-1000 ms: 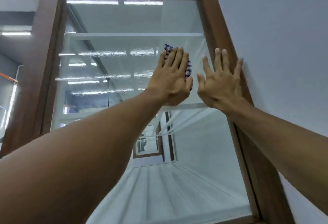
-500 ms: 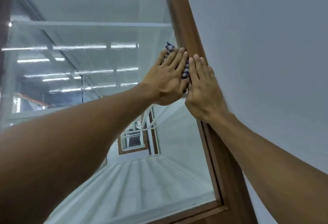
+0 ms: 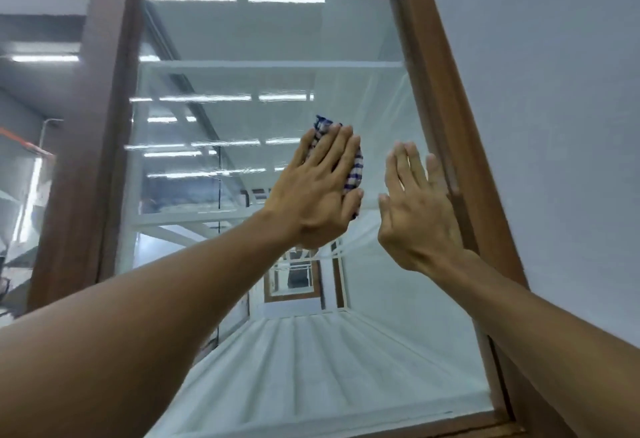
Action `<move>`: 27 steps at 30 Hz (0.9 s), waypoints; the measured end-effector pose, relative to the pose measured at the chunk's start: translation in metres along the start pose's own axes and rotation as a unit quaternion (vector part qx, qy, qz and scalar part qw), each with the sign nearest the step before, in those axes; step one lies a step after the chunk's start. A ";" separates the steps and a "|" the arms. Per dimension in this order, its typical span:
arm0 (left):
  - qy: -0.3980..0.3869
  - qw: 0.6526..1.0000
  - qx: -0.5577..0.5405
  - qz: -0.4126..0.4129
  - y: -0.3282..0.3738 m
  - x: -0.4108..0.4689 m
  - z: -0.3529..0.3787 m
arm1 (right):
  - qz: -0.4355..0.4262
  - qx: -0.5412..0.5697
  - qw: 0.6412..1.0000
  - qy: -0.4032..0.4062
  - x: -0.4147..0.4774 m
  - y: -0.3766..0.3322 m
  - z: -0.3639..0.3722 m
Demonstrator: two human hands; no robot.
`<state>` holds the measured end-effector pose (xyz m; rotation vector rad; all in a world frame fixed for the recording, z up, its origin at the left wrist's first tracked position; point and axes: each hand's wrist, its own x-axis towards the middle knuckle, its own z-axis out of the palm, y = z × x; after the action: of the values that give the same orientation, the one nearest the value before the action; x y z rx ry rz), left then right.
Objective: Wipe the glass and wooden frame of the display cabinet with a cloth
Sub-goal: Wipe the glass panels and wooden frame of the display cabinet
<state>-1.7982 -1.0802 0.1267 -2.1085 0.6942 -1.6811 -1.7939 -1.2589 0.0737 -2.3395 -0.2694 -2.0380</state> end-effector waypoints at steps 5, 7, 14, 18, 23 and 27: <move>0.009 0.998 0.008 -0.064 -0.057 -0.039 -0.005 | -0.050 0.061 0.997 -0.026 0.032 -0.078 0.009; 0.009 0.996 0.012 -0.088 -0.077 -0.055 -0.007 | -0.064 0.073 0.995 -0.020 0.042 -0.106 0.013; -0.017 0.980 0.053 -0.191 -0.131 -0.121 -0.021 | -0.115 0.066 0.991 -0.022 0.051 -0.178 0.022; -0.007 0.977 0.062 -0.206 -0.135 -0.153 -0.023 | -0.112 0.076 0.991 -0.022 0.047 -0.181 0.022; -0.020 0.990 -0.003 -0.140 -0.103 -0.153 -0.011 | -0.140 0.068 0.988 -0.021 0.033 -0.146 0.023; 0.015 0.980 -0.040 -0.194 -0.086 -0.102 -0.009 | -0.123 0.075 0.990 -0.009 0.034 -0.127 0.021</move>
<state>-1.8117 -0.9512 0.0956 -2.4002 0.3784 -1.9128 -1.7875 -1.1268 0.0919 -2.3337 -0.7189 -2.0122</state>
